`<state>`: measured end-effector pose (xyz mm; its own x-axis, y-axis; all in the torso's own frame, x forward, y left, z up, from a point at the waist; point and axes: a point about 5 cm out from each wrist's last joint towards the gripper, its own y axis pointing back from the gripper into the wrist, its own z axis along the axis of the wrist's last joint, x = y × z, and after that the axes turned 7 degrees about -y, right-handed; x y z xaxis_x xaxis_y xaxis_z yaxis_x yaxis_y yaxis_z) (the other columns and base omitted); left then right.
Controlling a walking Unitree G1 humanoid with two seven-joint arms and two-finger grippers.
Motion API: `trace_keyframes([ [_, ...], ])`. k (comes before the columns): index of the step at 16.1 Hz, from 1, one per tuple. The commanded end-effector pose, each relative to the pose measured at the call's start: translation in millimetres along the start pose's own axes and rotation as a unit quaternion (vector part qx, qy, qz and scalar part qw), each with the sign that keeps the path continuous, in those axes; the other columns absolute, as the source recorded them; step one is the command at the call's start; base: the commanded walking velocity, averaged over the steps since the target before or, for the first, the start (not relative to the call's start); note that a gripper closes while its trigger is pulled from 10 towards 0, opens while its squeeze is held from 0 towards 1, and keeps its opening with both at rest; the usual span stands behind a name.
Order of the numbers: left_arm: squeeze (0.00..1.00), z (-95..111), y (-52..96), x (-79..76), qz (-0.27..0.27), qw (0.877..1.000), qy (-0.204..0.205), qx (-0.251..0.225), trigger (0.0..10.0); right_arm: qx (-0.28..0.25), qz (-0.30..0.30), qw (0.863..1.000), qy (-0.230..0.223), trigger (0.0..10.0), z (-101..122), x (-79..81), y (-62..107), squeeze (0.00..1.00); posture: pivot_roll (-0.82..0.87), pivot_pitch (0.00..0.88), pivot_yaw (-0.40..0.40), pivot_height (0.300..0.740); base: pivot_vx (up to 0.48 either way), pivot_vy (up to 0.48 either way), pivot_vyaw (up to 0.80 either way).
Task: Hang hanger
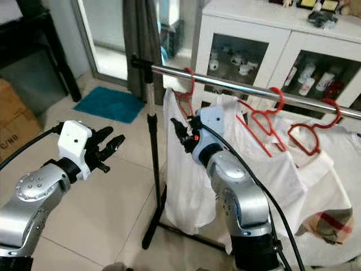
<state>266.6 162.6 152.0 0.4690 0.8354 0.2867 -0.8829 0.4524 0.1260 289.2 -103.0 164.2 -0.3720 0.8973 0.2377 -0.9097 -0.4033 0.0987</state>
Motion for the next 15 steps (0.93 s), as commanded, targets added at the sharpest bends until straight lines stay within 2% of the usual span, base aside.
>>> trace_keyframes([
  [1,0.00,3,-2.6,-2.2,-0.005,1.000,-0.006,-0.008,10.0,0.000,-0.021,1.000,-0.001,10.0,2,-8.0,3.4,0.00,0.03,0.000,-0.006,0.740,0.000,-0.334,0.00],
  [8,0.00,2,-4.2,-2.1,-0.007,1.000,-0.008,-0.007,10.0,0.000,-0.025,1.000,0.006,10.0,1,-7.9,4.1,0.00,0.02,0.000,-0.005,0.740,0.000,-0.375,0.00],
  [10,0.00,0,-2.4,-3.5,-0.019,1.000,0.002,-0.003,10.0,-0.001,-0.009,1.000,-0.004,10.0,1,-5.3,4.4,0.00,0.03,0.000,-0.010,0.740,0.000,0.000,0.00],
  [11,0.00,-1,-0.2,-7.1,-0.042,0.999,-0.006,-0.003,10.0,-0.004,-0.011,1.000,-0.007,10.0,2,-6.6,3.6,0.81,0.03,0.000,-0.013,0.740,0.000,0.000,0.00],
  [12,0.00,-2,2.4,-11.0,-0.069,0.998,-0.010,0.000,10.0,-0.001,-0.028,1.000,-0.002,10.0,4,-11.9,1.3,1.00,0.03,0.000,-0.015,0.740,0.000,0.000,0.00],
  [14,0.00,-5,7.9,-15.6,-0.109,0.994,-0.011,0.010,10.0,0.003,-0.051,0.999,0.012,10.0,10,-22.9,-4.3,1.00,0.03,0.000,-0.014,0.740,0.000,0.000,0.00],
  [15,0.00,-7,9.5,-16.0,-0.121,0.993,-0.007,0.014,10.0,0.006,-0.063,0.997,0.034,10.0,13,-28.2,-7.0,1.00,0.03,0.000,-0.013,0.740,0.000,0.000,0.00],
])
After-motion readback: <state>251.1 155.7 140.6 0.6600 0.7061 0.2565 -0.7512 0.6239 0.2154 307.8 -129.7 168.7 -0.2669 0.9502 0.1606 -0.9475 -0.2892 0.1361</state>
